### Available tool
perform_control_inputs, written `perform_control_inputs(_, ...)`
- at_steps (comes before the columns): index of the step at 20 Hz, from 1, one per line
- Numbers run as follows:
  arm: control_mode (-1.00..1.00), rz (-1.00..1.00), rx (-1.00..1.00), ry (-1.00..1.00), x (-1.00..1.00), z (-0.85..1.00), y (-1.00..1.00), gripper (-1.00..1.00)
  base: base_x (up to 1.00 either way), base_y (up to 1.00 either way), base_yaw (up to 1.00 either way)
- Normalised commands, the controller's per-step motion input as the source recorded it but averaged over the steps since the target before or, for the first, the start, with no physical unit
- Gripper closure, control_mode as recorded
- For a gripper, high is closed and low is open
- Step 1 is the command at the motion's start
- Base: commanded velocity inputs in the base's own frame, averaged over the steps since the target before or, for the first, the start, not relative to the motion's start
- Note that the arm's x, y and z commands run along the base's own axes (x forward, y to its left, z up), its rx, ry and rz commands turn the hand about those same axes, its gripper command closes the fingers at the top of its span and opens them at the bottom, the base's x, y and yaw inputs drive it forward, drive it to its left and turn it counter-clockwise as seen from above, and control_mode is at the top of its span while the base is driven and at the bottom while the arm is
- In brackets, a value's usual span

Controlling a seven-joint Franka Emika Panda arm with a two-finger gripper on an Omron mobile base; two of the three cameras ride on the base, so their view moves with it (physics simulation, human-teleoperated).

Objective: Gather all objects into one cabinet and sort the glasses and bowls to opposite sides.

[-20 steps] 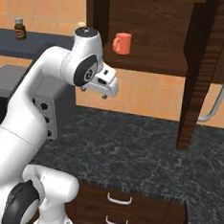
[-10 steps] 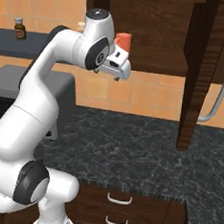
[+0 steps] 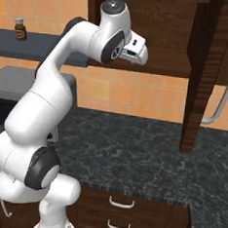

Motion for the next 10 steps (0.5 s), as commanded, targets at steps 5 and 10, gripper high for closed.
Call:
perform_control_inputs(5,-1.0,0.0,0.0,-0.13,0.34,0.31,0.0,-1.0,0.0,0.0,0.0)
perform_control_inputs(10,-1.0,0.0,0.0,0.0,0.4,0.21,0.0,-1.0,0.0,0.0,0.0)
